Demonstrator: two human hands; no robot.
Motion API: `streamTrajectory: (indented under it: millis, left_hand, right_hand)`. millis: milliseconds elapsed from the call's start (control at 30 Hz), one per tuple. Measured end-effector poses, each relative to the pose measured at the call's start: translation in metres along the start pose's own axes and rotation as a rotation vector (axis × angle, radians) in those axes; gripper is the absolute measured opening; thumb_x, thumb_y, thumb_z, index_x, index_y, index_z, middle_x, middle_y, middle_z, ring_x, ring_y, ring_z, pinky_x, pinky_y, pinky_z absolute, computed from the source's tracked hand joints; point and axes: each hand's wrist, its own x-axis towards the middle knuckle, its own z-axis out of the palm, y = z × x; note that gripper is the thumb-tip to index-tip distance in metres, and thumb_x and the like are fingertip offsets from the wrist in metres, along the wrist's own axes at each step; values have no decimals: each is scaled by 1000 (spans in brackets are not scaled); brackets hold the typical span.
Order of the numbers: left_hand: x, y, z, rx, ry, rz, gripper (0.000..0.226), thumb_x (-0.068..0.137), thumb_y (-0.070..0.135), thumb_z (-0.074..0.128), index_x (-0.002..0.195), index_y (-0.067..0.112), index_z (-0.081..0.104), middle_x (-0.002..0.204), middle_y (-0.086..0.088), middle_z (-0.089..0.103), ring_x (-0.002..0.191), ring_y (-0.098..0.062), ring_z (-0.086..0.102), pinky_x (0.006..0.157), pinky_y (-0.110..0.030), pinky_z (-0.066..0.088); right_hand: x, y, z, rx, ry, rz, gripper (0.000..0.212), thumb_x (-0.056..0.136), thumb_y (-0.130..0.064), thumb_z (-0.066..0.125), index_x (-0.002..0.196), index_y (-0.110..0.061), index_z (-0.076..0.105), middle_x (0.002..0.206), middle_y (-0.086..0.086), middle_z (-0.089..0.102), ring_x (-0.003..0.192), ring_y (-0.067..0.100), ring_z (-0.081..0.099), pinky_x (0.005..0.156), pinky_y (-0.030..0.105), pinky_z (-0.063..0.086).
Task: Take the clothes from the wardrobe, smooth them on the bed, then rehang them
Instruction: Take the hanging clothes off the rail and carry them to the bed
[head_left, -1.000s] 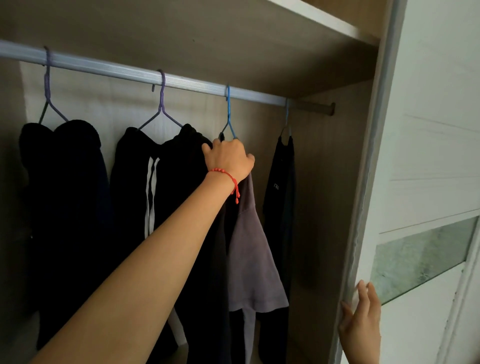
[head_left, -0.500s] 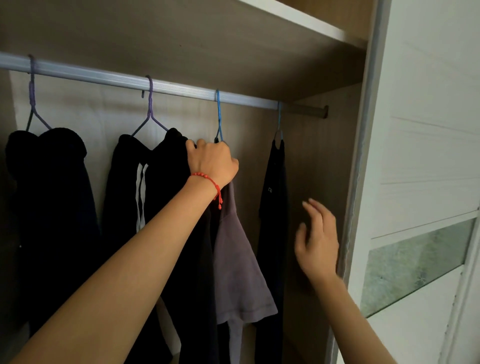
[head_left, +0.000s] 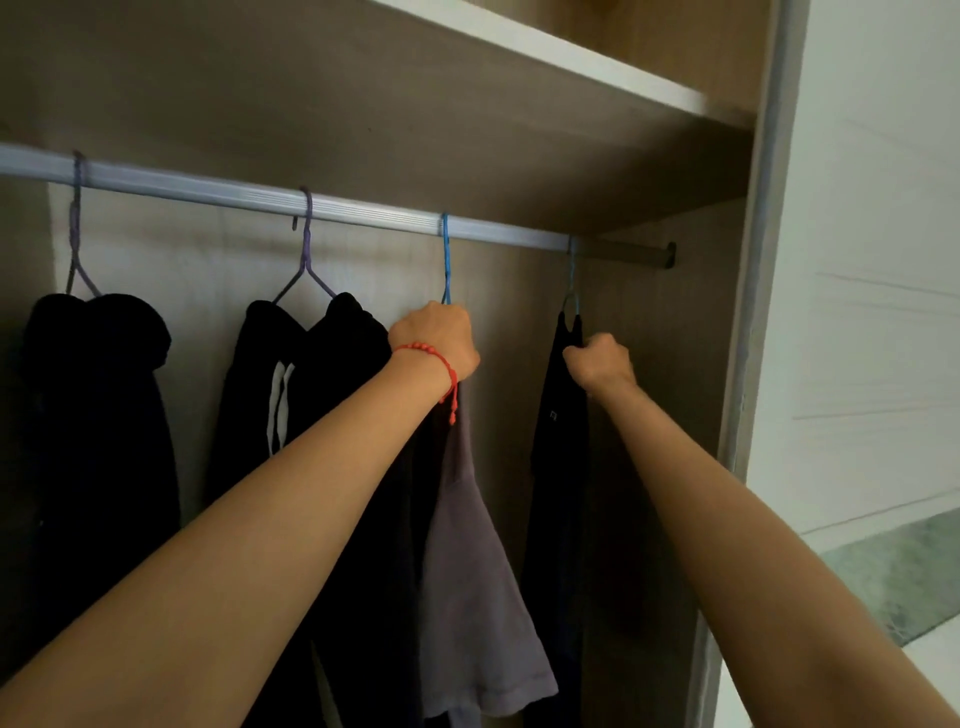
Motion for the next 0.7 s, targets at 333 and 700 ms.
streamTrajectory:
  millis: [333,700]
  left_hand:
    - [11,8,-4,-442,-90,-163,27,87,6,45,107,-6,60,114,-22,62,106,-34,59,87,-37,48]
    - [1,10,-25,-649,126,-175,32,95,13,37,107,-8,56,117,-24,60,108,-38,56,88,-40,46]
  right_hand:
    - [23,-20,-6,-72,88,-12,33,92,-16,45,119,1,54,126,21,55,115,36,53,93,38,45]
    - [6,-23,-30,109,218,-135,29,96,-16,39,107,-1,60,104,16,61,100,32,59,76,35,44]
